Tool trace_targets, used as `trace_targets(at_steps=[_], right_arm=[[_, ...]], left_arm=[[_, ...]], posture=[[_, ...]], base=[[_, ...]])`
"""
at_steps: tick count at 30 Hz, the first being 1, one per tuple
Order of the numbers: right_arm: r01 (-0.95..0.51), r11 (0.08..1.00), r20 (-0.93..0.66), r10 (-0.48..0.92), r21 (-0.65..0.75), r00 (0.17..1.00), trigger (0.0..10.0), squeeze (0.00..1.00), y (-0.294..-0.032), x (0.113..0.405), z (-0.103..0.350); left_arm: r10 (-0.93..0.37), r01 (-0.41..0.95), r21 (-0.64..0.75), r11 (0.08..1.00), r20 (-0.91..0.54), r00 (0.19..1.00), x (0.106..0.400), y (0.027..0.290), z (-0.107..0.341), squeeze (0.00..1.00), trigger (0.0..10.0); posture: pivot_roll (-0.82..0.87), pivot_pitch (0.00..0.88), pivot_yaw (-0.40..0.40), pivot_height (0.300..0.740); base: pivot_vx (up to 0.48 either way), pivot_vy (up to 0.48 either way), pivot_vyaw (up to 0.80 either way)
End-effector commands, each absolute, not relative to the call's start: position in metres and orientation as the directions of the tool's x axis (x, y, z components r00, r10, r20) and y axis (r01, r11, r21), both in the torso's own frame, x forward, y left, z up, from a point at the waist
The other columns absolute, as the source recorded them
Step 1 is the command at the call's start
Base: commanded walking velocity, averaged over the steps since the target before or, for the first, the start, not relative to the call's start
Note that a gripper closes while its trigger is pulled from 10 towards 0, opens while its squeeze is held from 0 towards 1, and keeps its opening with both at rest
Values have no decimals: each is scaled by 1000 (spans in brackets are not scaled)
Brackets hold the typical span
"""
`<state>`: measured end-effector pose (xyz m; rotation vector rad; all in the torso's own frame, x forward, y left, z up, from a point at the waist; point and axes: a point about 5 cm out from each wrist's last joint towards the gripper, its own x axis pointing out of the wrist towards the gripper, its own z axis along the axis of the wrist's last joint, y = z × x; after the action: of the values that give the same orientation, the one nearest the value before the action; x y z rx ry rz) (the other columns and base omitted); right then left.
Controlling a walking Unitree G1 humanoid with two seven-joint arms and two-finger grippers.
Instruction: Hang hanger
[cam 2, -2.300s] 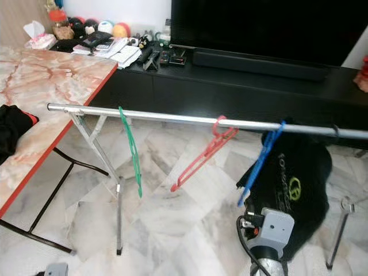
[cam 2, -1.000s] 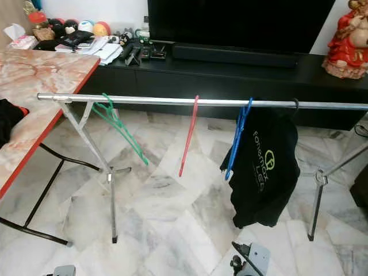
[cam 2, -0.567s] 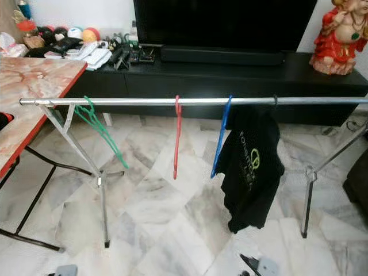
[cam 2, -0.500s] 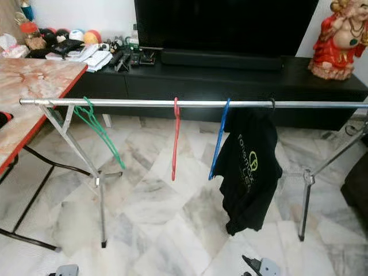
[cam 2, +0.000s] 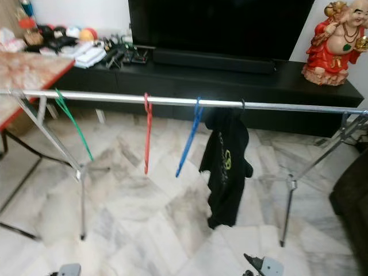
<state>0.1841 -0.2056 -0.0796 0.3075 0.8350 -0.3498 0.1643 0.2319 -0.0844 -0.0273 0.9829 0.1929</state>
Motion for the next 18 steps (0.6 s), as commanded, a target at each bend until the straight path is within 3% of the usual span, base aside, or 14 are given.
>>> trace_targets(at_steps=[1, 7, 18], right_arm=[[427, 897, -770, -196, 109, 608, 10000, 0, -210, 180, -81], [441, 890, -772, -199, 116, 604, 10000, 0, -211, 180, -81], [422, 900, -783, -186, 107, 594, 10000, 0, -209, 179, -82]], left_arm=[[142, -165, 64, 984, -840, 523, 161, 230, -87, 0, 10000], [143, -166, 64, 984, -838, 526, 162, 229, -86, 0, 10000], [150, -183, 60, 981, -836, 529, 162, 236, -85, 0, 10000]], posture=[[3, 142, -42, 740], [2, 145, -41, 740], [2, 142, -42, 740]], base=[[0, -472, 0], [0, -456, 0], [0, 0, -763]])
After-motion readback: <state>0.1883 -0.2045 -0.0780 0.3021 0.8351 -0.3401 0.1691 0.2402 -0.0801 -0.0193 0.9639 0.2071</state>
